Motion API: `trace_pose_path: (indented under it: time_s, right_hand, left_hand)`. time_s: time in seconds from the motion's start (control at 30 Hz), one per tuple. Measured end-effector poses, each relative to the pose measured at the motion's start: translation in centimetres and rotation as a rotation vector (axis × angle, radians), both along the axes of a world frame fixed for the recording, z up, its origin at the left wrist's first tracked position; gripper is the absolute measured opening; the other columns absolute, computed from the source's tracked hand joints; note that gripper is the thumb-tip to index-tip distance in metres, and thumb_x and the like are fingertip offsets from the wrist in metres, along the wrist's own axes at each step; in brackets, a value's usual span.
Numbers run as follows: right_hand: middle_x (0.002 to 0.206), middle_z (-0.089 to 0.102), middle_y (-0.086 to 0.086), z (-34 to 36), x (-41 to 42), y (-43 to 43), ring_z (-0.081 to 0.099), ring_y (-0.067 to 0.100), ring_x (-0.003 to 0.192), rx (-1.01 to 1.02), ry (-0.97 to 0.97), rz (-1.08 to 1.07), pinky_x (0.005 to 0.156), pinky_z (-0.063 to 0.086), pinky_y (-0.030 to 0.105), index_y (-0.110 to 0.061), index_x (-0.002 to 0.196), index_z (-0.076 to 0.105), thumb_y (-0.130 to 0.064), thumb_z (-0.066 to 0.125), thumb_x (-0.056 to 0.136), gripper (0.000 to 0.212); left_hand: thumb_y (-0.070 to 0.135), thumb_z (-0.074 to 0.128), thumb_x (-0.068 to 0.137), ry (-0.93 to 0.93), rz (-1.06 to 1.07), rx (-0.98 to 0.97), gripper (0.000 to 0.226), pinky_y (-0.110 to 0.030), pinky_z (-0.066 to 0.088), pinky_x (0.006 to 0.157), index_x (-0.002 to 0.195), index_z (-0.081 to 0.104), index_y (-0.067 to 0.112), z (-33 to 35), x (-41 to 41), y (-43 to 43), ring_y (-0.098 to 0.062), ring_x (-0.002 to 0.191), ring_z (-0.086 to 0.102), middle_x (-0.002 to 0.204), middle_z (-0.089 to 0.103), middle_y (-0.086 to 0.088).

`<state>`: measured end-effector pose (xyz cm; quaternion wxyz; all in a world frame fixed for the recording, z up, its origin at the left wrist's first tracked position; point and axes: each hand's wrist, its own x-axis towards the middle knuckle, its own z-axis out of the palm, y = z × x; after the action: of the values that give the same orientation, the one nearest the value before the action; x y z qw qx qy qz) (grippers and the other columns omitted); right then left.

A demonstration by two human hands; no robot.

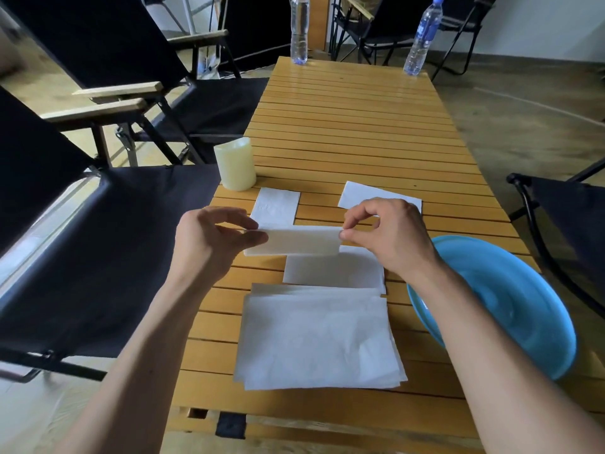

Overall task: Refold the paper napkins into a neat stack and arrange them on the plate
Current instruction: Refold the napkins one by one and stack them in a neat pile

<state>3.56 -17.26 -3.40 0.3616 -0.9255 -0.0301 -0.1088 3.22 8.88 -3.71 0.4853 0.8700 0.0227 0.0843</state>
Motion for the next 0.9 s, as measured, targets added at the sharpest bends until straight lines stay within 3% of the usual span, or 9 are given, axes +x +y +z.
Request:
trace_pose_path:
  time_s: [0.1, 0.2, 0.3, 0.37, 0.43, 0.57, 0.67, 0.73, 0.9]
  right_hand:
    - [0.091, 0.076, -0.012, 0.8, -0.3, 0.0, 0.067, 0.005, 0.091, 0.110, 0.001, -0.012, 0.078, 0.050, 0.027, -0.023, 0.071, 0.077, -0.025, 0.089, 0.070, 0.013]
    - [0.083, 0.075, -0.011, 1.5, -0.5, -0.2, 0.066, 0.003, 0.082, 0.148, 0.027, -0.016, 0.071, 0.048, 0.021, -0.025, 0.074, 0.078, -0.026, 0.087, 0.074, 0.009]
    - [0.082, 0.074, -0.011, 1.7, -0.6, -0.1, 0.066, 0.002, 0.083, 0.172, 0.005, 0.011, 0.069, 0.046, 0.010, -0.022, 0.081, 0.077, -0.022, 0.081, 0.082, 0.005]
    - [0.084, 0.073, -0.013, 1.9, -0.5, 0.0, 0.065, -0.002, 0.085, 0.199, -0.003, 0.018, 0.068, 0.043, 0.004, -0.021, 0.084, 0.074, -0.021, 0.078, 0.085, 0.004]
    - [0.088, 0.074, -0.012, 2.1, -0.5, 0.0, 0.066, -0.003, 0.087, 0.236, -0.007, 0.026, 0.072, 0.048, 0.009, -0.021, 0.087, 0.072, -0.021, 0.076, 0.087, 0.004]
    - [0.086, 0.077, -0.012, 2.3, -0.5, 0.0, 0.070, -0.001, 0.084, 0.327, 0.028, 0.068, 0.074, 0.054, 0.014, -0.022, 0.082, 0.070, -0.017, 0.075, 0.086, 0.008]
    - [0.075, 0.077, -0.005, 2.3, -0.5, 0.0, 0.066, 0.008, 0.068, 0.416, 0.085, 0.043, 0.074, 0.055, 0.028, -0.021, 0.080, 0.068, -0.017, 0.074, 0.086, 0.009]
    - [0.077, 0.077, 0.002, 2.4, -0.6, -0.1, 0.067, 0.015, 0.070, 0.561, 0.169, 0.036, 0.081, 0.060, 0.037, -0.019, 0.085, 0.069, -0.015, 0.074, 0.088, 0.007]
    - [0.094, 0.077, 0.009, 2.9, -1.1, -0.2, 0.073, 0.020, 0.080, 0.781, 0.334, 0.100, 0.076, 0.062, 0.038, -0.018, 0.104, 0.068, -0.005, 0.075, 0.086, 0.023]
  left_hand:
    - [0.020, 0.091, 0.066, 0.033, 0.010, -0.118, 0.018, -0.008, 0.048, 0.053, 0.076, 0.077, 0.015, 0.3, -0.1, 0.5, 0.003, 0.070, 0.070, 0.095, 0.073, 0.011]
    - [0.017, 0.086, 0.071, 0.045, -0.005, -0.258, 0.023, -0.005, 0.042, 0.045, 0.090, 0.080, 0.006, 0.7, -0.4, 0.6, 0.001, 0.053, 0.066, 0.086, 0.077, -0.003]
    - [0.014, 0.079, 0.082, 0.004, -0.024, -0.211, 0.019, -0.003, 0.037, 0.044, 0.100, 0.079, 0.007, 1.0, -0.7, 0.4, 0.001, 0.039, 0.054, 0.076, 0.075, -0.010]
    - [0.018, 0.076, 0.087, -0.050, -0.045, -0.095, 0.014, -0.007, 0.042, 0.050, 0.101, 0.079, 0.016, 1.3, -0.7, 0.3, -0.001, 0.049, 0.061, 0.076, 0.074, -0.002]
    - [0.022, 0.074, 0.090, -0.098, -0.055, -0.055, 0.010, -0.019, 0.053, 0.059, 0.099, 0.078, 0.021, 1.7, -0.6, 0.5, -0.007, 0.065, 0.068, 0.081, 0.075, 0.003]
    - [0.018, 0.068, 0.094, -0.145, -0.086, -0.026, 0.008, -0.028, 0.054, 0.074, 0.099, 0.074, 0.017, 1.9, -0.6, 0.1, -0.011, 0.086, 0.067, 0.092, 0.073, 0.008]
    - [0.021, 0.067, 0.095, -0.128, -0.102, -0.033, 0.007, -0.017, 0.050, 0.069, 0.099, 0.072, 0.020, 1.9, -0.5, 0.1, -0.005, 0.088, 0.067, 0.094, 0.073, 0.009]
    - [0.027, 0.067, 0.095, -0.036, -0.099, -0.152, 0.012, -0.010, 0.051, 0.067, 0.105, 0.071, 0.024, 1.9, -0.5, 0.3, 0.000, 0.087, 0.068, 0.093, 0.074, 0.009]
    - [0.010, 0.075, 0.082, 0.311, -0.148, -0.690, 0.042, -0.026, 0.061, 0.067, 0.120, 0.064, 0.026, 2.1, -0.8, 0.1, -0.017, 0.089, 0.076, 0.098, 0.078, -0.003]
